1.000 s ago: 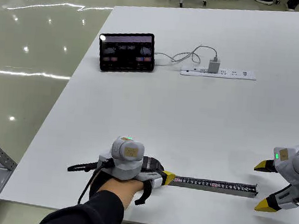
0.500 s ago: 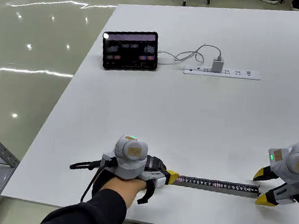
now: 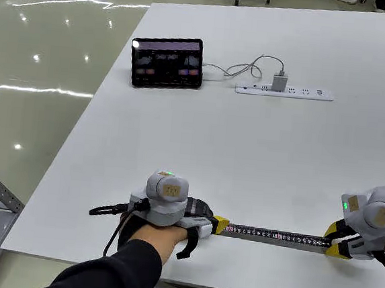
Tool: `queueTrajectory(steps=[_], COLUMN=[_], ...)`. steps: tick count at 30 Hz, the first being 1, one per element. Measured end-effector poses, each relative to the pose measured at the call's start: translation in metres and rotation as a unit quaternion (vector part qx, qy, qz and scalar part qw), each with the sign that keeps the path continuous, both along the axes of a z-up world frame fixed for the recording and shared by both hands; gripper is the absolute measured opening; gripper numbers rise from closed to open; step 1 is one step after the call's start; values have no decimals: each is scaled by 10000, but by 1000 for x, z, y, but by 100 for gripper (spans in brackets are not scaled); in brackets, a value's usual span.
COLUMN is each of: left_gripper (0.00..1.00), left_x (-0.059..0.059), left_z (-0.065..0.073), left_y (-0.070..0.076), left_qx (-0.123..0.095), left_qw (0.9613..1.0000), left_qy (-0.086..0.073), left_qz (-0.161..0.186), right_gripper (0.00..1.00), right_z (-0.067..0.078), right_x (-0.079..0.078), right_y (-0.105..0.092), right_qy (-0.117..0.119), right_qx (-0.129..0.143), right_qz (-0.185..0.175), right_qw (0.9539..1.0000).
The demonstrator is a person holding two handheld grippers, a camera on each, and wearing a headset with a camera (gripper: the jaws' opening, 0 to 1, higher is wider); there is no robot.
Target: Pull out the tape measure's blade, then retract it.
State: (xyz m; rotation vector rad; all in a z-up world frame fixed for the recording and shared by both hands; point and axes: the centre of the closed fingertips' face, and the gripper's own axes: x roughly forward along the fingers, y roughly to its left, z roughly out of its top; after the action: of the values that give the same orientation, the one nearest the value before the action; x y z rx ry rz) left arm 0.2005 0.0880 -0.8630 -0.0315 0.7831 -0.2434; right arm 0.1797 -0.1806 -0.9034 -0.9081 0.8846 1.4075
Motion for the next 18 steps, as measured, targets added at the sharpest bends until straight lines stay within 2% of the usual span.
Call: queueTrajectory(steps=[4, 5, 6, 9, 10, 11, 12, 13, 14, 16, 17, 18], left_gripper=[100, 100, 99, 97, 97, 95, 92, 89, 85, 83, 83, 81], left_x=[-1, -1, -2, -1, 1, 4, 2, -3, -4, -1, 0, 0], left_z=[-2, -4, -5, -6, -5, -4, -8, -14, -15, -15, -14, -14], left_y=[0, 2, 5, 9, 10, 12, 7, 2, 3, 0, 1, 0], left_qx=[-34, -60, -60, -273, -286, -333, -309, -392, -402, -364, -172, -107], left_qw=[10000, 9999, 9998, 9981, 9976, 9961, 9972, 9965, 9956, 9964, 9980, 9984], left_qy=[53, 100, 145, 243, 224, 123, 192, 365, 387, 323, 244, 235], left_qz=[31, 93, 153, 492, 582, 809, 648, 643, 756, 696, 553, 500], right_gripper=[12, 12, 11, 11, 11, 11, 11, 11, 11, 10, 10, 10], right_z=[0, 0, 1, 0, -1, -1, 0, -1, 0, 0, 0, 0], right_x=[0, -1, 1, 0, 0, 1, 0, 0, 0, 1, 2, 3], right_y=[1, 1, 2, 2, 1, 1, 2, 2, 2, 2, 2, 2], right_qy=[-3, 131, 97, 119, 75, 46, 69, 40, 45, 86, 134, 160], right_qx=[-45, -45, -44, -80, -123, -151, -171, -212, -232, -286, -299, -289], right_qz=[-23, -279, -194, -144, -35, 46, -3, 20, -12, -129, -233, -283], right_qw=[10000, 9995, 9998, 9998, 9999, 9999, 9998, 9998, 9997, 9995, 9992, 9991])
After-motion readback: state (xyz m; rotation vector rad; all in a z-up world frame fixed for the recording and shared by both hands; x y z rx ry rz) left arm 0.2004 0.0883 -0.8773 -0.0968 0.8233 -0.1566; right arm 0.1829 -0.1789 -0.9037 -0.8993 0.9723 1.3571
